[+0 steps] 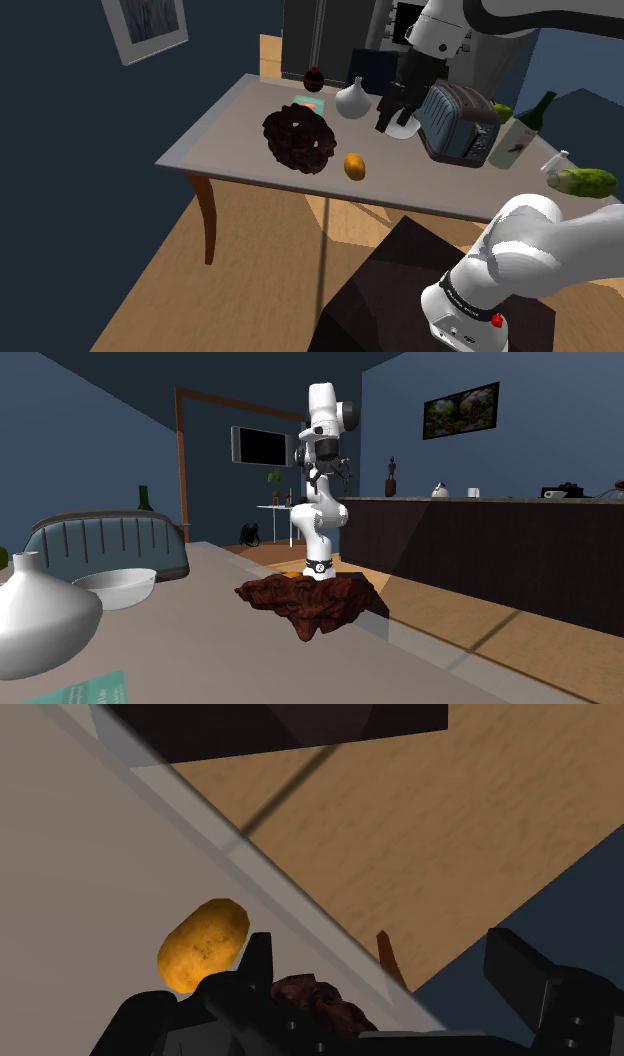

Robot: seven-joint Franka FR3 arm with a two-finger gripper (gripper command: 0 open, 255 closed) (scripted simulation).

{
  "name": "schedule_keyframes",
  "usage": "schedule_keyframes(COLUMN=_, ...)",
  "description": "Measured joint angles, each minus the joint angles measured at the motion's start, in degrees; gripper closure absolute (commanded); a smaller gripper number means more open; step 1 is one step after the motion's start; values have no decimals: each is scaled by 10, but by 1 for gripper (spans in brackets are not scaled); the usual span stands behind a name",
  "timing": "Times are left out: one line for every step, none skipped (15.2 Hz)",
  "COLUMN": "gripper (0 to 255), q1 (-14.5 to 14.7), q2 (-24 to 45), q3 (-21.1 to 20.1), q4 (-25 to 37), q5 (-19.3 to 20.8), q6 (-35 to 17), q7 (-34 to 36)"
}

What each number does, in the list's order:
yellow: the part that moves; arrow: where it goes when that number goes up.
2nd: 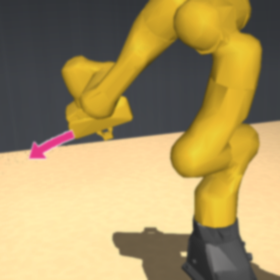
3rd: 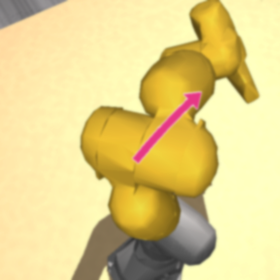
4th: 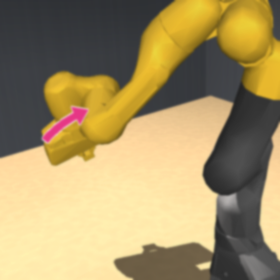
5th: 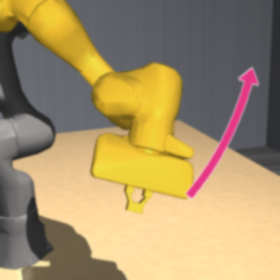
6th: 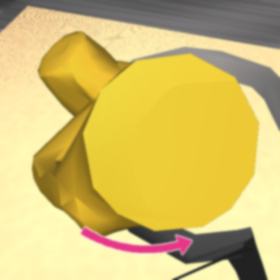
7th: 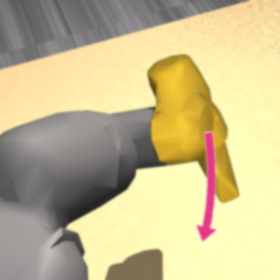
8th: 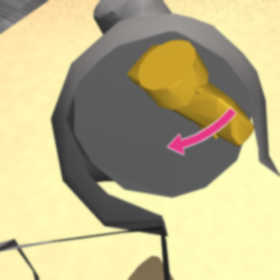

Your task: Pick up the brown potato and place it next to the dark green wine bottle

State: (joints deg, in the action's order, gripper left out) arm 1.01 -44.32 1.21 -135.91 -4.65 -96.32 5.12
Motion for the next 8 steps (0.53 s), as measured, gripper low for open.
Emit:
schedule_keyframes(gripper=0, q1=0, q2=0, q3=0, q4=0, q5=0, q6=0, q7=0)
schedule_keyframes(gripper=0, q1=-3, q2=12, q3=-6, q4=2, q5=3, q6=-6, q7=9)
schedule_keyframes(gripper=0, q1=-9, q2=26, q3=-14, q4=1, q5=10, q6=-13, q7=24)
schedule_keyframes(gripper=0, q1=-15, q2=47, q3=-25, q4=6, q5=16, q6=-20, q7=42)
schedule_keyframes(gripper=0, q1=-21, q2=67, q3=-39, q4=9, q5=22, q6=-27, q7=66)
schedule_keyframes(gripper=0, q1=-28, q2=90, q3=-50, q4=14, q5=31, q6=-34, q7=88)
schedule_keyframes(gripper=0, q1=-34, q2=116, q3=-65, q4=16, q5=38, q6=-46, q7=114)
schedule_keyframes(gripper=0, q1=-41, q2=139, q3=-75, q4=21, q5=48, q6=-52, q7=138)
